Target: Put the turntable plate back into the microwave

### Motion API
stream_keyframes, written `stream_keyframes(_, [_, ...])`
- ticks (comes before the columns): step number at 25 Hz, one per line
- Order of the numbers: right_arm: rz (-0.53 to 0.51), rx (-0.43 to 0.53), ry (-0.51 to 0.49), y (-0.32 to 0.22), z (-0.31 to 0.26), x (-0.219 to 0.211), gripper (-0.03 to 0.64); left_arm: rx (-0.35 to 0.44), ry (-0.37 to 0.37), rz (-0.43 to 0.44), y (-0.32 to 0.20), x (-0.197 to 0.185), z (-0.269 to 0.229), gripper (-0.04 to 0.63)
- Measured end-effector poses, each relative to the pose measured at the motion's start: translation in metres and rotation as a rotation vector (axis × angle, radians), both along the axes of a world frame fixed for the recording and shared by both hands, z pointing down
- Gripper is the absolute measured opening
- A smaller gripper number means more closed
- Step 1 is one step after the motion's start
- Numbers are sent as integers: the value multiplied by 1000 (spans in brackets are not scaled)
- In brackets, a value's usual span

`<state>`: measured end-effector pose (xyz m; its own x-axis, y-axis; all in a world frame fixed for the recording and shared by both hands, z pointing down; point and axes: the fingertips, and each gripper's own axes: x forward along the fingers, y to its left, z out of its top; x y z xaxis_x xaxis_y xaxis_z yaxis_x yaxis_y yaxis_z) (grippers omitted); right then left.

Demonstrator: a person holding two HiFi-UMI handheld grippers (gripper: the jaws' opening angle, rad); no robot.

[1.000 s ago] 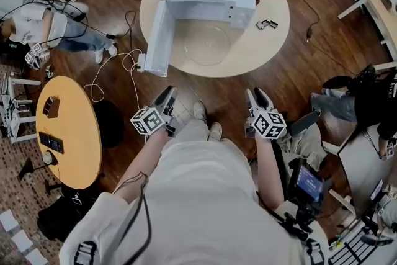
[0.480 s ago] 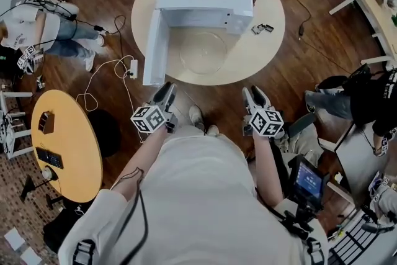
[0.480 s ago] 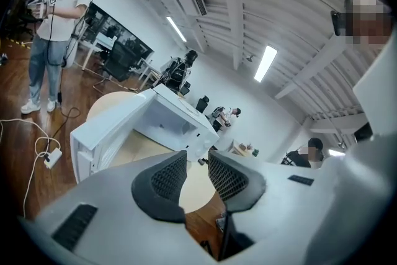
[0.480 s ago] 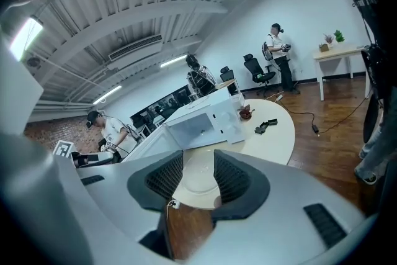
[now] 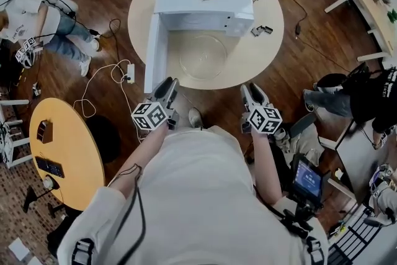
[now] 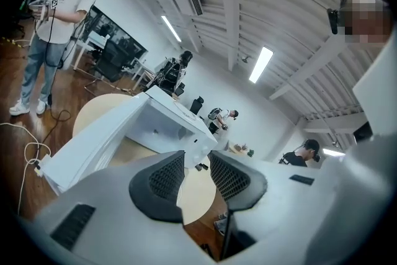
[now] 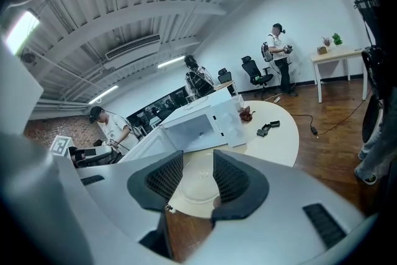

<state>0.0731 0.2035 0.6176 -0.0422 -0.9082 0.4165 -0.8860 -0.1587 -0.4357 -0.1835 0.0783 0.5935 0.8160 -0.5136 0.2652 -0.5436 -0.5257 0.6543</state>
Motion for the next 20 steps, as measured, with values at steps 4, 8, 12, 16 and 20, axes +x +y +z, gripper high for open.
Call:
stream_keyframes(4, [3, 4, 4, -8, -1, -3, 140, 12, -3, 23, -6, 1, -1, 114])
stream_keyframes(8, [-4, -6, 2, -12, 6, -10, 140, 12, 8, 38, -8, 1, 2, 114])
stream_keyframes(12, [-25, -10, 11, -20, 4, -17, 140, 8, 17, 36, -9, -2, 0, 114])
stream_keyframes(16, [-49, -12, 16, -28, 2, -20, 140, -4, 22, 19, -9, -7, 1, 114])
stream_keyframes(20, [-76, -16, 14, -37, 4, -20, 140, -13, 17, -6, -12, -10, 4, 114])
